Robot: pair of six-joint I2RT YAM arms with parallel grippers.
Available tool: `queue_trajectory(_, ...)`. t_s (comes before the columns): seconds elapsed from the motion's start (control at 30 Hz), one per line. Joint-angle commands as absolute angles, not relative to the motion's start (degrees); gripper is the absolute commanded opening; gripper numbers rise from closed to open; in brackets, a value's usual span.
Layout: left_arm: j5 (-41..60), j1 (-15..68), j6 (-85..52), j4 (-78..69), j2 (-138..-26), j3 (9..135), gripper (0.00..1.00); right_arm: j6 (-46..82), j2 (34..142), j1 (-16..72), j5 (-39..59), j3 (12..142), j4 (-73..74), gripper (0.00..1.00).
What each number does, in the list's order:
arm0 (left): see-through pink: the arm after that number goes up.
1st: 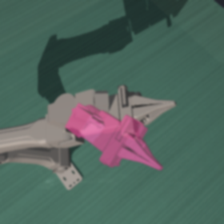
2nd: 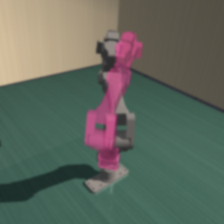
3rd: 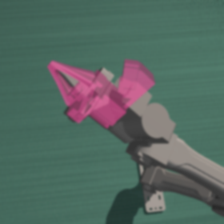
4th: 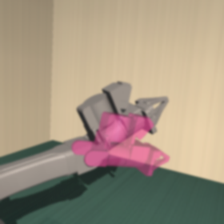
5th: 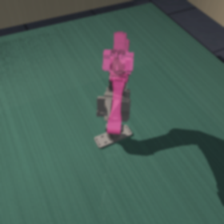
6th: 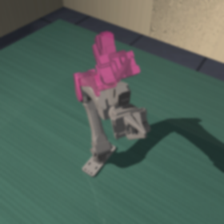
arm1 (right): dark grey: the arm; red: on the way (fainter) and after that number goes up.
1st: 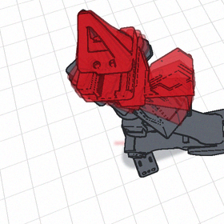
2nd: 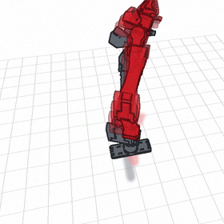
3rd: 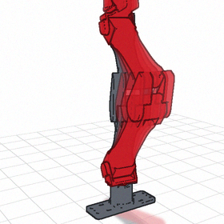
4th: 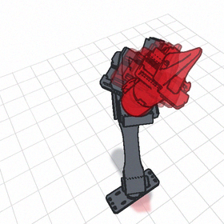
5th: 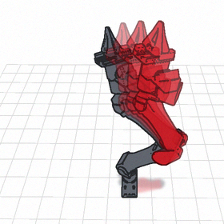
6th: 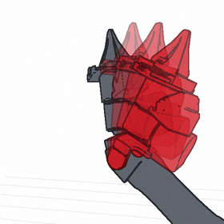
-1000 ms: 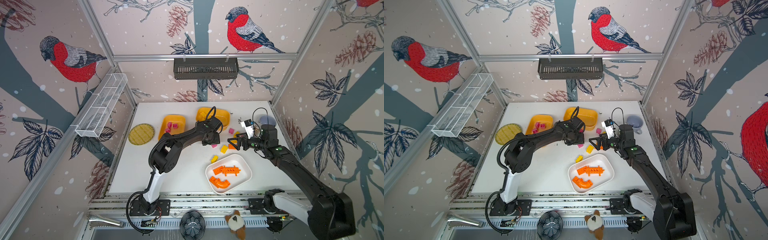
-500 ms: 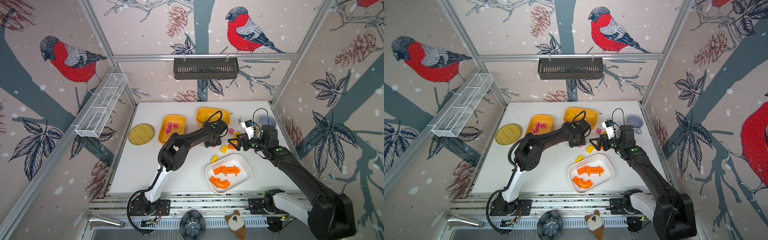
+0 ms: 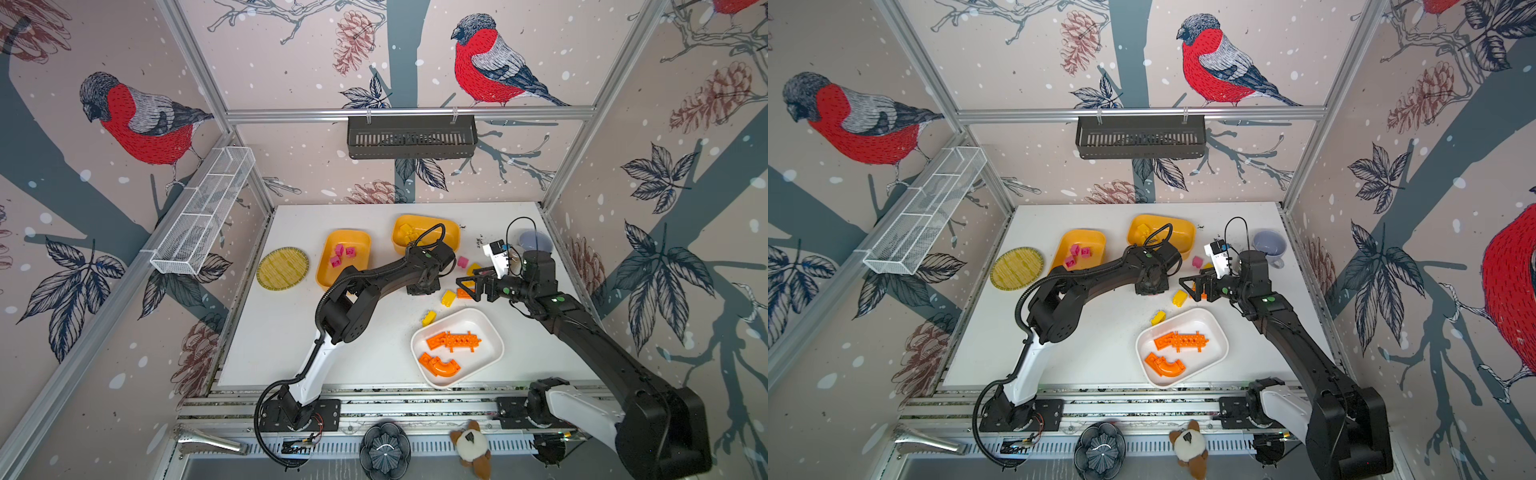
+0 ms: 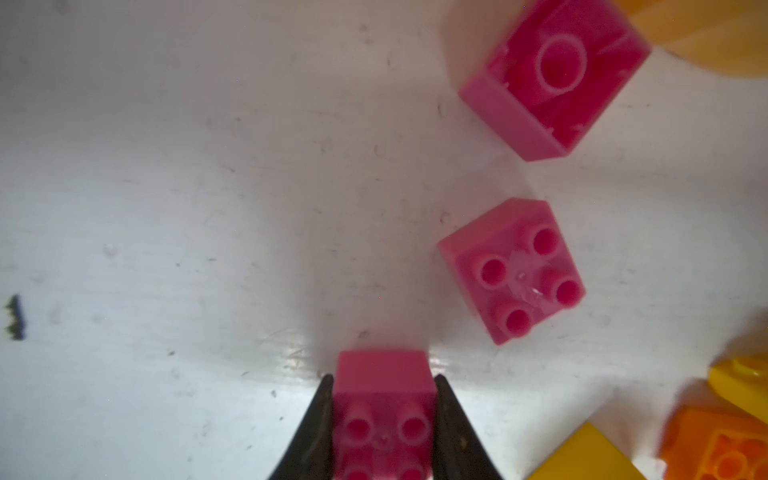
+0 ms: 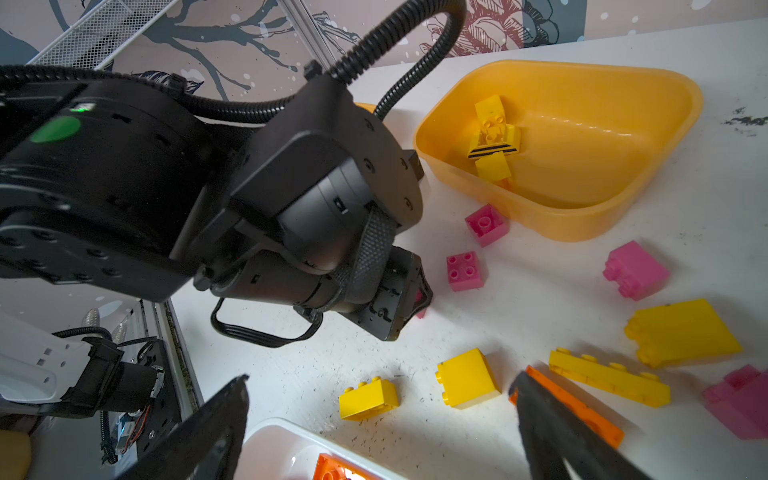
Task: Sort the legos into containers by color
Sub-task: 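Carry the pink brick with the left gripper and release it into the smaller tub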
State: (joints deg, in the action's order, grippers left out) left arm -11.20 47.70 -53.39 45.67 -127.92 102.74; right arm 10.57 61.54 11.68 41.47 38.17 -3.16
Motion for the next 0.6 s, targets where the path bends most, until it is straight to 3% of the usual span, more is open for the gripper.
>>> queue_trajectory(0.0,-16.2,47.51,-49.49,48.9,-124.49,102.33,0.27,10.93,61.06,11.69,41.57,37.82,-2.07,0.99)
queue_trajectory(0.17,-18.49,43.56,-41.18,48.46,-116.99,98.55,0.27,11.85,61.63,12.02,42.36,37.68,-0.27,0.99)
queue_trajectory(0.37,-11.54,31.71,-25.55,42.89,-108.99,93.05,0.27,12.04,62.32,13.13,42.54,37.71,0.88,0.99)
queue_trajectory(0.57,-7.0,20.61,-16.31,39.17,-108.04,89.77,0.27,12.67,62.98,14.92,42.39,37.31,2.17,0.99)
